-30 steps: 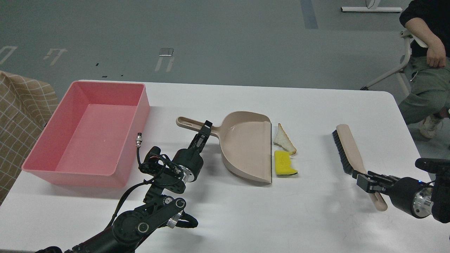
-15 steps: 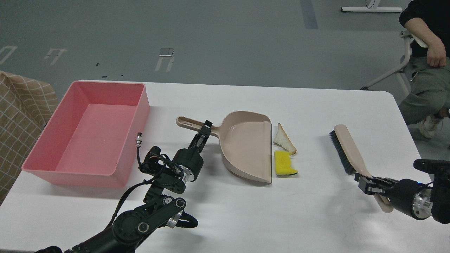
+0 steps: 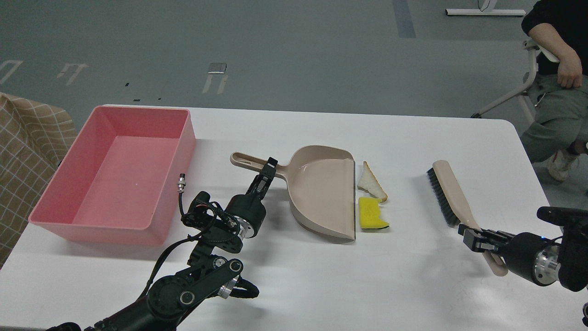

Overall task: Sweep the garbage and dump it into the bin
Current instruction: 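Grasp the brush handle with the right gripper and lift it, then sweep the brush bristles across the dustpan toward the left gripper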

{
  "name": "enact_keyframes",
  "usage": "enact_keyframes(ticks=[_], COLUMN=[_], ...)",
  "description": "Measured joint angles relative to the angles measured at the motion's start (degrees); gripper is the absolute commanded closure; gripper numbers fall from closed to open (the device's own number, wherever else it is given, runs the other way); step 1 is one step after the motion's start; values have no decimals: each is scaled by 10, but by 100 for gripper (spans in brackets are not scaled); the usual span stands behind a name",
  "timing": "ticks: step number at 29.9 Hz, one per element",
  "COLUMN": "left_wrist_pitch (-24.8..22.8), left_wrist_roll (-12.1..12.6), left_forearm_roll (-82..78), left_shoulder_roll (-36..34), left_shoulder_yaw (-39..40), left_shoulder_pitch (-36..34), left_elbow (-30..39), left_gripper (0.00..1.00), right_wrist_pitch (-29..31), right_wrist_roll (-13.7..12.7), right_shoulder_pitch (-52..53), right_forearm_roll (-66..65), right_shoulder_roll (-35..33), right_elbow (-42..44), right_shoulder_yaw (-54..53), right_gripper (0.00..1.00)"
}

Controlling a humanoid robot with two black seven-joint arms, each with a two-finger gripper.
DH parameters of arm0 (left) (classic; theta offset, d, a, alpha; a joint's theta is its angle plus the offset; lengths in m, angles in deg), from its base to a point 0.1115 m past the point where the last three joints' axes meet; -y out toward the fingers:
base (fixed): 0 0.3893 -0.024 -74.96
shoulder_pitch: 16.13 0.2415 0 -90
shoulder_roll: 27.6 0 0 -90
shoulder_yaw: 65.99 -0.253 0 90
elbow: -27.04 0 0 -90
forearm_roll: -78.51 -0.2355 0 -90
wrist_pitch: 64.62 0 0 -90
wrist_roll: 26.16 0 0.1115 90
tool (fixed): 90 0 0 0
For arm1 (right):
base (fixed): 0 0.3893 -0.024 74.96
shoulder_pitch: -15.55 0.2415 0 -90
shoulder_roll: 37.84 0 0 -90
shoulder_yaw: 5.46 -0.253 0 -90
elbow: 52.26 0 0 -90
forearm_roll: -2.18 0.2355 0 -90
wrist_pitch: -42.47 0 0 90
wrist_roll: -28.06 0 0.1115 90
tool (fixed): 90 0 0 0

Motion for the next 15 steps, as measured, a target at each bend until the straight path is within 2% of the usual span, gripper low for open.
enact_keyframes(ticks=[8,15], left_wrist_pitch=[0,0], left_wrist_roll=[0,0], left_forearm_roll=[0,0], left_shoulder_roll=[0,-5], left_shoulder_yaw=[0,0], left_shoulder_pitch=[-2,-2], left_elbow=[1,2], left_gripper=[78,78], right_wrist_pitch=[0,0], right_wrist_roll=[-21,-53], right_shoulder_pitch=[22,51], right_forearm_roll=[0,-2], right_shoulder_roll=[33,58], right_elbow=[-4,-3], right_shoulder_yaw=[8,55], right_gripper=[93,92])
